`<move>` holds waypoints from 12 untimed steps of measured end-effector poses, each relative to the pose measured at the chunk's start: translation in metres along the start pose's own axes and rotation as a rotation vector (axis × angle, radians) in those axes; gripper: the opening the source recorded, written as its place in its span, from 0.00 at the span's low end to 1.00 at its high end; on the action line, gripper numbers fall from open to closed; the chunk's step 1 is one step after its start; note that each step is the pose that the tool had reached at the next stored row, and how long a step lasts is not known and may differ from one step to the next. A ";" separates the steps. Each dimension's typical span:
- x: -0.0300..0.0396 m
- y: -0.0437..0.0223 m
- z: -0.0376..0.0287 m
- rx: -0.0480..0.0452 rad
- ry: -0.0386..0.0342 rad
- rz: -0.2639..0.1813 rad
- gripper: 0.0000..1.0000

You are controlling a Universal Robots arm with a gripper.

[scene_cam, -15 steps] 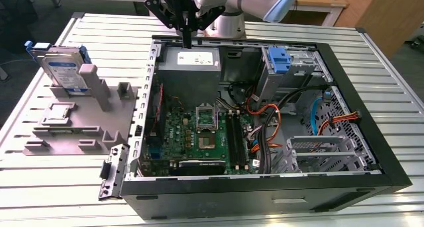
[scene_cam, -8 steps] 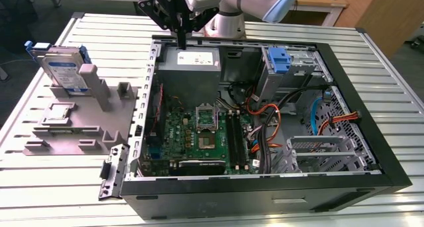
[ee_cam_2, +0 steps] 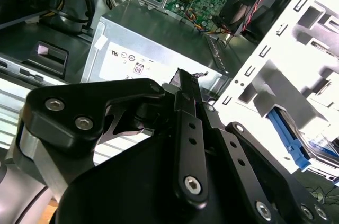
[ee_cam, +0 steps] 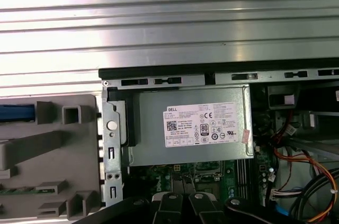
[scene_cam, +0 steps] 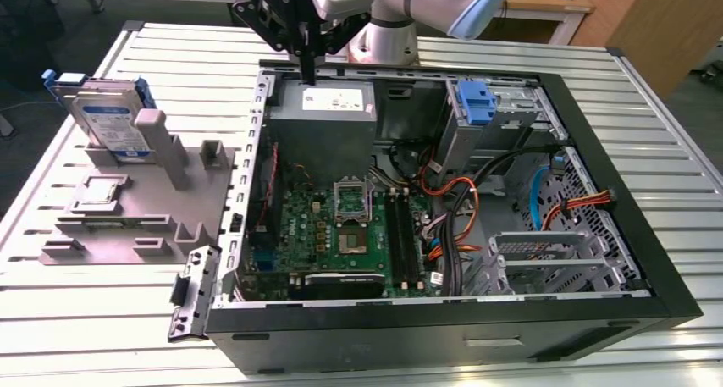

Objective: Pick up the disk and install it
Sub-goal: 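Reach for the disk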

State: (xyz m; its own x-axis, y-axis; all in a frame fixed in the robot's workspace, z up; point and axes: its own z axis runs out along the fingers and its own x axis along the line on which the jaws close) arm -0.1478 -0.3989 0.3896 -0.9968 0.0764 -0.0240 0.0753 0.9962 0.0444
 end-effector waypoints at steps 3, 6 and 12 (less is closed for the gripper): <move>0.0005 0.0000 0.0001 0.0001 0.0000 0.000 0.10; 0.0012 -0.0001 0.0002 0.0000 0.0001 0.000 0.10; 0.0092 -0.0008 0.0017 0.0001 0.0003 0.000 0.10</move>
State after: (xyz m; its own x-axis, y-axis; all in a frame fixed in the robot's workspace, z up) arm -0.1570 -0.3989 0.3877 -0.9968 0.0763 -0.0236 0.0752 0.9962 0.0443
